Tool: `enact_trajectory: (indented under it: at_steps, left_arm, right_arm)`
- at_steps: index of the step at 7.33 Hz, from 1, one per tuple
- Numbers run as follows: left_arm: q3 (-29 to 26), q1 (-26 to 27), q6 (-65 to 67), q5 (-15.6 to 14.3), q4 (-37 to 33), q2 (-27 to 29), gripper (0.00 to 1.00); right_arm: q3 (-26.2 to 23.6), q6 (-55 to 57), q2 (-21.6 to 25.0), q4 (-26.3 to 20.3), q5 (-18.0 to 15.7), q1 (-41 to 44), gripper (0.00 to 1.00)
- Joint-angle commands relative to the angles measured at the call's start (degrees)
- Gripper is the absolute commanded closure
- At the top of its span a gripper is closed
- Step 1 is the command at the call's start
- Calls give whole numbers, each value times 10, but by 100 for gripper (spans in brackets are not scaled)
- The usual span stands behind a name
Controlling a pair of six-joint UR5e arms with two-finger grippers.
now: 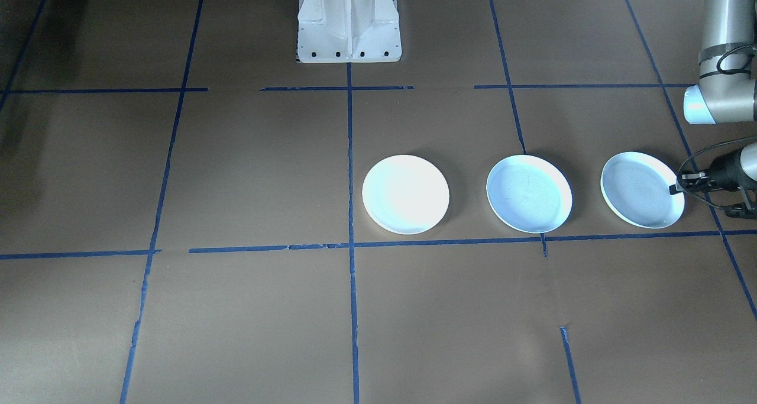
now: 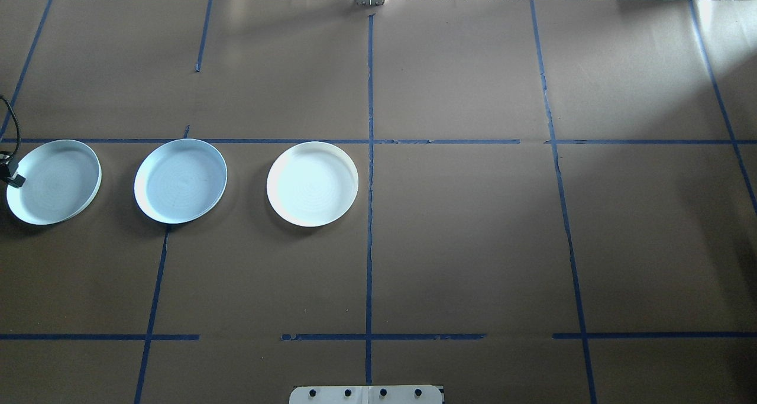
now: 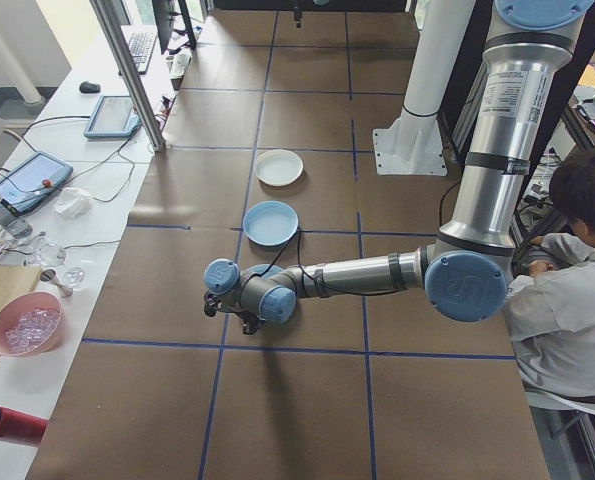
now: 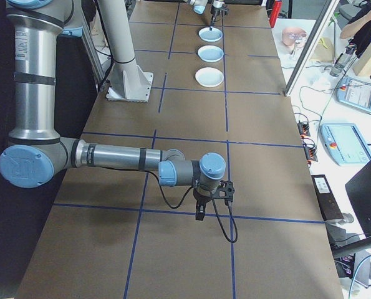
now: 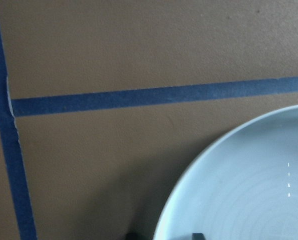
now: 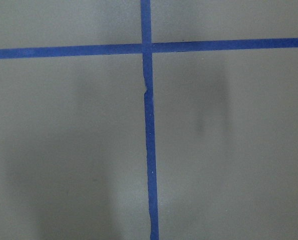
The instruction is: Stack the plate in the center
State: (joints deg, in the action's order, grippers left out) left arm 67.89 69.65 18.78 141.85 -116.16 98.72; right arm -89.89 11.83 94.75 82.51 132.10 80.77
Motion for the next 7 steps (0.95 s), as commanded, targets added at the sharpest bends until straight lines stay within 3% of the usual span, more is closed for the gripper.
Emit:
enact_trajectory:
  at_steps: [1,3,5,7]
  left_arm:
    - [16,54,-3,55,1,-5,100]
    - [69,60,-2,110,-1,-16,100]
    - [81,50,2,175,-13,-9,100]
    - [92,-3,4,171,-24,22,100]
  right_arm:
    - [0,0,0,0,0,0,0]
    - [0,0,0,-1,0,0,0]
    - [0,0,0,0,0,0,0]
    - [0,0,0,0,0,0,0]
